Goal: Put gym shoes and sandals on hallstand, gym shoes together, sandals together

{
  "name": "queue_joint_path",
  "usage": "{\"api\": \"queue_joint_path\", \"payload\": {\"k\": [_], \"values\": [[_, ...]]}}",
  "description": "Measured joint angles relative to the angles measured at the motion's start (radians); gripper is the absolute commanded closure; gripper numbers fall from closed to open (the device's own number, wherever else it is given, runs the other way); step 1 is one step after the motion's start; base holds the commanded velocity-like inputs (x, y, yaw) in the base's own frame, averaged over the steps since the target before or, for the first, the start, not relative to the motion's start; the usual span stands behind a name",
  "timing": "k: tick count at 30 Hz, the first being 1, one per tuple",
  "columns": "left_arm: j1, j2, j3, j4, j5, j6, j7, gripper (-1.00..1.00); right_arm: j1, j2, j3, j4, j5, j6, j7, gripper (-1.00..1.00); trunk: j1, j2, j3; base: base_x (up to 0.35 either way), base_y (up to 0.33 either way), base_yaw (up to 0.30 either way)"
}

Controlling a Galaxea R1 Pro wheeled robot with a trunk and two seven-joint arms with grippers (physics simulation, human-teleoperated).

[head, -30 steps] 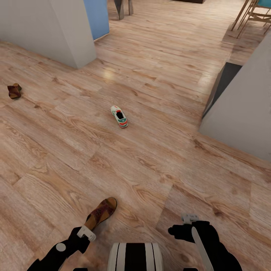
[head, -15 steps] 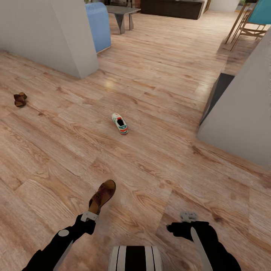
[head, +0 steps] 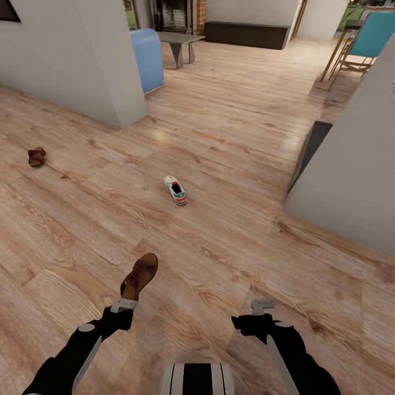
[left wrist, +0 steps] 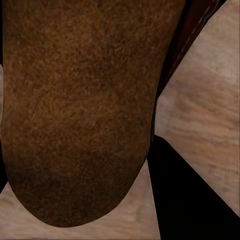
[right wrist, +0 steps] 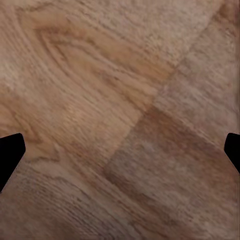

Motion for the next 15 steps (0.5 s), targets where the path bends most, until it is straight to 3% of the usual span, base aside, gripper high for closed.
{"api": "queue_joint_path", "payload": {"k": [4,12,15], "values": [[0.0,-0.001,0.038,0.0,0.0,0.033,0.0,1.0,0.001,0.001,0.002,0.0,0.001,-0.005,-0.003,-1.0,-0.002,0.001,0.021,0.0,0.0,0.0],[0.0,-0.005,0.054,0.001,0.001,0.056,-0.001,1.0,0.002,0.001,0.002,0.0,0.001,-0.006,-0.003,-1.0,-0.005,0.003,0.064,0.0,0.0,0.0],[0.0,-0.005,0.077,0.001,0.001,0.057,0.001,1.0,0.002,0.001,0.002,0.0,0.001,-0.006,-0.003,-1.0,-0.007,0.003,0.081,0.0,0.0,0.0]]}}
